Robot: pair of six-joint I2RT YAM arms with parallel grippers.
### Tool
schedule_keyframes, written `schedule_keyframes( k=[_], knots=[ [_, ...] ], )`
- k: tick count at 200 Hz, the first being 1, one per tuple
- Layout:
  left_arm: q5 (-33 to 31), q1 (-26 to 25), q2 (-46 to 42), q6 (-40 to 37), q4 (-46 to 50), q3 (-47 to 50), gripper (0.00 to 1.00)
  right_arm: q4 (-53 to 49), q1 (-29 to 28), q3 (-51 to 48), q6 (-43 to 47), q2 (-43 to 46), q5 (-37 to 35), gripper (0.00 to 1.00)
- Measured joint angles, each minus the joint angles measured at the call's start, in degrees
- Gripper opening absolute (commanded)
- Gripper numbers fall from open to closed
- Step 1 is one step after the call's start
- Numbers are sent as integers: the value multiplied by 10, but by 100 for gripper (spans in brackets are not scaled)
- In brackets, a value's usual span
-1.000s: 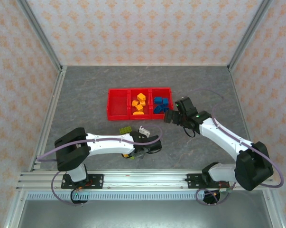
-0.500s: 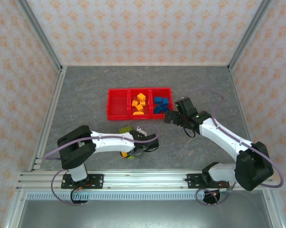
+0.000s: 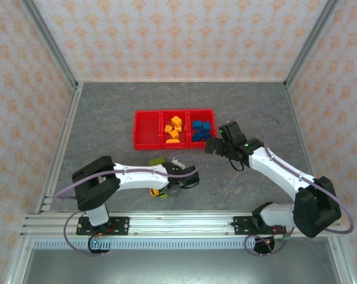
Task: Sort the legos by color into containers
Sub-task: Pick up the lego from the middle-left of the table, then place the lego in the container.
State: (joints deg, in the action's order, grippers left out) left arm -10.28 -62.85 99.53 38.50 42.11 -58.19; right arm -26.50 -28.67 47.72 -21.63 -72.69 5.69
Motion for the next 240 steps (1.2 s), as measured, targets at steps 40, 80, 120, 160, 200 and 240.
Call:
schedule_keyframes(
  k=[40, 80, 120, 160, 200, 240],
  knots=[
    [-8, -2, -2, 9, -7, -27, 33, 0, 0, 0, 0, 0, -3, 100],
    [-78, 12, -40, 44, 19, -56, 33, 0, 0, 0, 0, 0, -4, 100],
    [-145, 123, -126, 35, 17, -73, 35, 0, 0, 0, 0, 1, -4, 100],
    [-189, 273, -143, -34, -35, -119, 35, -2, 0, 0, 0, 19, -12, 100],
    [-186, 339, -51, -100, -72, -209, 34, -7, 0, -3, -3, 49, -21, 100],
    [-167, 355, 52, -137, -85, -254, 55, -15, 0, -3, -5, 55, -32, 100]
  ],
)
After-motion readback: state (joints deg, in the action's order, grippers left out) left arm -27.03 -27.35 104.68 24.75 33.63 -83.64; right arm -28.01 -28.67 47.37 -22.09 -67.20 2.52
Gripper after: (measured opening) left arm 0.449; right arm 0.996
